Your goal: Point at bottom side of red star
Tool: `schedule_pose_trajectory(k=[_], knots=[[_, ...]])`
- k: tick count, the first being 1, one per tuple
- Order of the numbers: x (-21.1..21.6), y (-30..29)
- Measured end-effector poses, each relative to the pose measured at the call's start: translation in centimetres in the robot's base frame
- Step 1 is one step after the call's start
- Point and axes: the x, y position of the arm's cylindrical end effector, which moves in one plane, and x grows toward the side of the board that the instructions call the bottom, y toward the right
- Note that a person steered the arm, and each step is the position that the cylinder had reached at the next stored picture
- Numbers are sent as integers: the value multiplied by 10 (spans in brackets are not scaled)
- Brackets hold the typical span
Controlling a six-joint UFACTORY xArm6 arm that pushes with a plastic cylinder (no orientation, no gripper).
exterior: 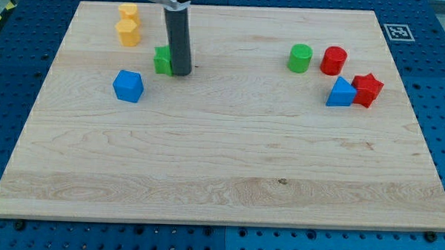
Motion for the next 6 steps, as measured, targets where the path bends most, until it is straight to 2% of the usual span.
schedule_pose_trajectory(k=[2,4,5,6], knots=[[-19,-24],[-20,-47],[-20,-49],[-16,-19]])
